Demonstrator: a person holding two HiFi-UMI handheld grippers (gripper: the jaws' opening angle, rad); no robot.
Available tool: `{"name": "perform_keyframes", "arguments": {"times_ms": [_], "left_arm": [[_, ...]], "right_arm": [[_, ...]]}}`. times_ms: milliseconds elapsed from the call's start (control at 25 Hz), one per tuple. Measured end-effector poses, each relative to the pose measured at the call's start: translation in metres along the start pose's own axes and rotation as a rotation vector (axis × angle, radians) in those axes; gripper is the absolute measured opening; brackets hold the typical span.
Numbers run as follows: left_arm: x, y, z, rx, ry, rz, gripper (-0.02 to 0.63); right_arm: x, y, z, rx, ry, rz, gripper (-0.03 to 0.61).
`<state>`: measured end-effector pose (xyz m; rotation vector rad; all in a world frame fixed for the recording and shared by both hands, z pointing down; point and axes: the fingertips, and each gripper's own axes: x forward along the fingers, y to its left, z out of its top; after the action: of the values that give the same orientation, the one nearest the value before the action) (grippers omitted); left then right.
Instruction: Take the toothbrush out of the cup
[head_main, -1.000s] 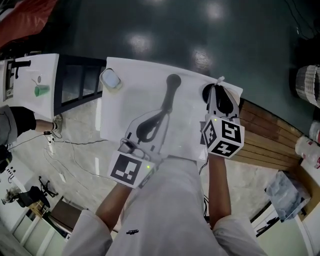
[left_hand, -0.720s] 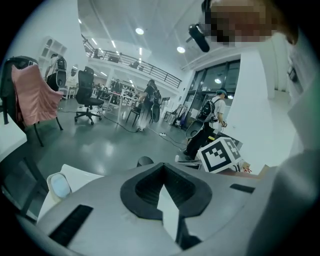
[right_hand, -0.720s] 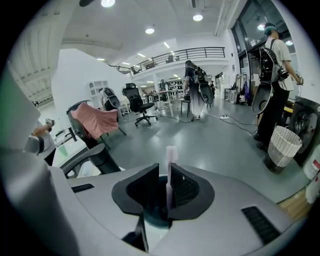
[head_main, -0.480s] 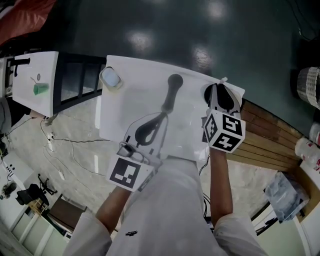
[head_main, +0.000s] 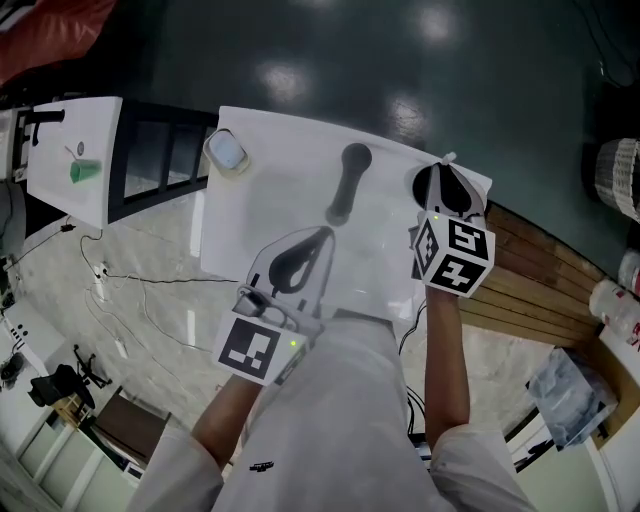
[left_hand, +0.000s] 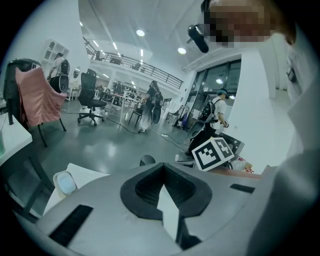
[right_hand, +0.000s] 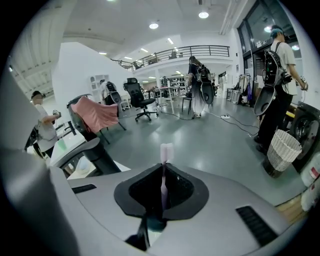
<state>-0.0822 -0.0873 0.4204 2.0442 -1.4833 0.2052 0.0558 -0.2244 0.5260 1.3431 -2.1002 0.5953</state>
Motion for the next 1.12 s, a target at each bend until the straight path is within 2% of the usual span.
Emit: {"name": "perform_keyframes", "arguments": {"times_ms": [280,440,720,1120], "left_arm": [[-0.010,-0.008,0.002,0.024,-0.035,-0.014,0.002],[-0.014,-0.013,0.002,0.022,-0.026,-0.016,0.002],[-0.031,-0.025,0.000,0.033,-0.034,-0.032,0.002],[-0.058,-0.044,0.010,0.086,-0.105,-0.068,0.002]], "right_arm": [[-0.013,0.004,0.002,-0.003,-0.022,0.011,0.015],[-0.023,0.004,0.009,-0.005,-0.059,0.007,0.015],[-0.059,0.010,0.029,-0.041,-0.189,0.016,0.015],[-0.130,0.021,0.062,-0.055,-0.378,0.008,0.015]]}}
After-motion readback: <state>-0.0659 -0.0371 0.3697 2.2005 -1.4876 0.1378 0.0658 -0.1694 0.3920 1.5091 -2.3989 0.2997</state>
